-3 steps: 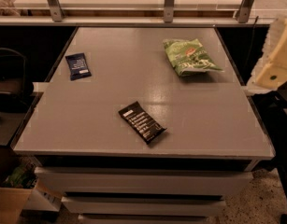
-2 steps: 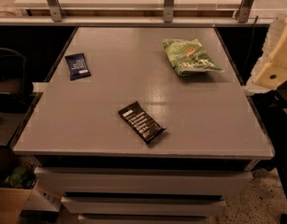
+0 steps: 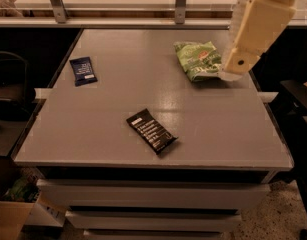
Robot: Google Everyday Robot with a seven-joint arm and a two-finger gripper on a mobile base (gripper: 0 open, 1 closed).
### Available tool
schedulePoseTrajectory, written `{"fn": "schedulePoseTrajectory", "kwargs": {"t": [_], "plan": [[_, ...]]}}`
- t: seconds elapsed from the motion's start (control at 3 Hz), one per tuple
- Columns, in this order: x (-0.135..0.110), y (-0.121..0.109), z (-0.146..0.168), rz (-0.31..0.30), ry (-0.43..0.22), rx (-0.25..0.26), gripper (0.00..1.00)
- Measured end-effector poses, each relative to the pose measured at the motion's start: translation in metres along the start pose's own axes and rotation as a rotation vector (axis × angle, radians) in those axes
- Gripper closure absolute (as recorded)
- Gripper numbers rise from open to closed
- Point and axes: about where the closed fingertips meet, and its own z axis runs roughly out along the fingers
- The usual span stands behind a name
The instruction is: Pick rxbar blueberry
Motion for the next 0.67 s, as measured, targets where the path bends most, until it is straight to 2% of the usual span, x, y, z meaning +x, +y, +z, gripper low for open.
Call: {"fn": "schedulePoseTrajectory", "kwargs": {"t": [0.67], "plan": [[-0.0013,-0.0008,-0.0003,-0.004,-0.003,0.001,0.00]]}}
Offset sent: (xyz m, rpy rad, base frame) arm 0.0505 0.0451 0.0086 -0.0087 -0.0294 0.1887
